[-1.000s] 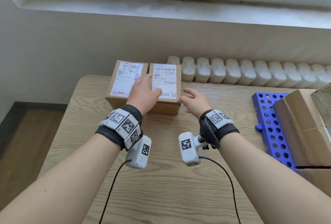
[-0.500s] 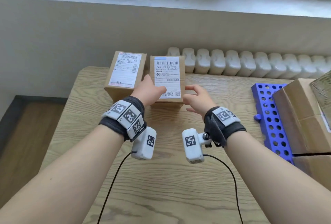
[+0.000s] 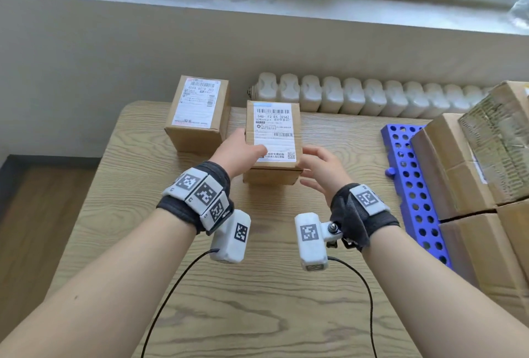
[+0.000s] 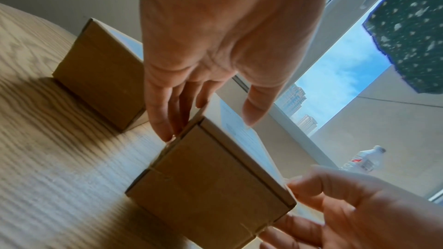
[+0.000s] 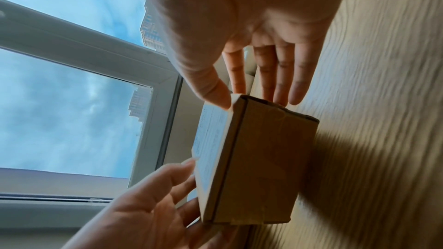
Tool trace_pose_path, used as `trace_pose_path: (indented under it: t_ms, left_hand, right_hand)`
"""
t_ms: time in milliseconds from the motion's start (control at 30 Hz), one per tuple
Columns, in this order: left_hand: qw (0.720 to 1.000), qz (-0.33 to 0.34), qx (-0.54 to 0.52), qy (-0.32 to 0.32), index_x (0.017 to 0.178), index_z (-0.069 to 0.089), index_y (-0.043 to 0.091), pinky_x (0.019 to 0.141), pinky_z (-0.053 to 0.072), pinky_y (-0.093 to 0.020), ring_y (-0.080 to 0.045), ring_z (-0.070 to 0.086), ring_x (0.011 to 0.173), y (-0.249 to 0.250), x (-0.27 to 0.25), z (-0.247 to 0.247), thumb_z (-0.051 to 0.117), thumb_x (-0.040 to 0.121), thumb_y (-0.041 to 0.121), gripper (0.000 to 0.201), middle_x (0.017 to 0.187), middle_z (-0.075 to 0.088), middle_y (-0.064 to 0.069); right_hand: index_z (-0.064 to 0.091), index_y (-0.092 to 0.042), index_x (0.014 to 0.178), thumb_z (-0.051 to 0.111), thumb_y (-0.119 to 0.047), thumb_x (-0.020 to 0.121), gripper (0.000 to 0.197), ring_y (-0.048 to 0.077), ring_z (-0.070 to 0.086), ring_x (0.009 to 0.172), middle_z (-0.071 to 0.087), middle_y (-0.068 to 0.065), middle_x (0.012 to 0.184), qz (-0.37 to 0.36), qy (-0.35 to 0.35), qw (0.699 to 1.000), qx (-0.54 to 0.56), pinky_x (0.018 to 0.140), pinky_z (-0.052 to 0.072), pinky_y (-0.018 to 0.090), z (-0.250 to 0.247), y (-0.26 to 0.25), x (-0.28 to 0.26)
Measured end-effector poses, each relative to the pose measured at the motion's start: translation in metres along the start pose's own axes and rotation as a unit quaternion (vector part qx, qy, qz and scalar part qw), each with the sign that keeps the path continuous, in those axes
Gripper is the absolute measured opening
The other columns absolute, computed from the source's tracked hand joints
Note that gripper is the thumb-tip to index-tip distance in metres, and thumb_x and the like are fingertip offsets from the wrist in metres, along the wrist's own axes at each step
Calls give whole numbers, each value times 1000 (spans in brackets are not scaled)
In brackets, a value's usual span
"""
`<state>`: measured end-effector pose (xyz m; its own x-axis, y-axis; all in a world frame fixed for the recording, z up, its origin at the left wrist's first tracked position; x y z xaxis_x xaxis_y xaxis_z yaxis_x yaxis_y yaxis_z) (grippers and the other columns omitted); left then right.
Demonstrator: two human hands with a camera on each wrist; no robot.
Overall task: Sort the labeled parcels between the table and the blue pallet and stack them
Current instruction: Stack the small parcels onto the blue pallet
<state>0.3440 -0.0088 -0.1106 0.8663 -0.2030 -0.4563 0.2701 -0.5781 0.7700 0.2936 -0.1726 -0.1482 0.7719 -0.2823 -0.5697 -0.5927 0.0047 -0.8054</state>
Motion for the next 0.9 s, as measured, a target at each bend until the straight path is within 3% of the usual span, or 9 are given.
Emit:
trace_pose_path:
  t_ms: [100,200,333,467,600,733,833,900]
  left_hand:
    - [1000,22,-16,-2,123,48,23,88,40,-26,-15,55,103,4,-12,3,57,91,17,33,127,60,2]
    - [999,29,-25,12,140,37,18,92,42,-31,-17,53,110,10,-25,6,59,90,23,55,131,55,0]
    - [998,45,-41,31,144,28,19,102,43,-43,-22,52,117,21,-45,8,59,89,35,65,136,51,-5]
    - [993,88,-52,54,142,34,23,100,45,-44,-20,53,117,43,-74,-2,56,88,52,65,135,51,-1]
    - [983,144,-78,77,136,43,24,97,48,-45,-19,57,115,73,-108,-10,52,79,66,71,129,56,0]
    - [962,198,-144,125,129,51,16,89,54,-45,-19,60,108,104,-147,-3,47,94,53,51,122,61,-1]
    - [949,212,-180,150,111,57,22,87,54,-46,-21,63,97,119,-179,13,42,97,50,35,100,64,4]
    - [942,218,-203,153,100,58,26,84,54,-45,-23,63,94,128,-202,30,39,98,48,29,96,64,2]
  right_hand:
    - [58,-18,114,56,-6,85,31,21,60,97,65,6,99,-13,10,1000,17,92,51,36,-9,-3,-20]
    - [59,-18,113,56,-7,85,30,20,61,95,65,3,97,-34,29,998,38,90,52,35,-21,-8,-45]
    - [60,-19,111,58,-10,86,26,15,61,85,67,-1,91,-78,36,995,59,88,51,34,-38,-20,-85]
    - [60,-19,112,58,-17,88,24,15,60,83,67,-1,96,-133,29,988,71,81,51,31,-56,-39,-124]
    - [62,-18,110,58,-20,88,23,13,59,77,66,-4,88,-191,29,977,88,72,47,27,-76,-63,-156]
    - [64,-18,110,58,-23,87,24,13,58,75,64,-5,81,-236,29,967,95,69,46,26,-104,-78,-190]
    - [64,-19,110,58,-25,87,25,14,59,77,65,-4,84,-260,19,961,93,69,46,26,-131,-76,-218]
    - [64,-19,111,59,-26,87,26,15,61,80,67,-1,89,-274,9,957,91,73,49,29,-152,-72,-236]
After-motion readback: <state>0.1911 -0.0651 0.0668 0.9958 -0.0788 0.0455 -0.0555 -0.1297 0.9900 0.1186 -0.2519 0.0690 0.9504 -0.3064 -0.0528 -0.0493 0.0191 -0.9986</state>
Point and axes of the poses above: each hand's wrist, its own x-axis towards the middle knuckle, its own z-axis out of the palm, y = z × x, the point moved 3 cm from there along x, towards the middle knuckle
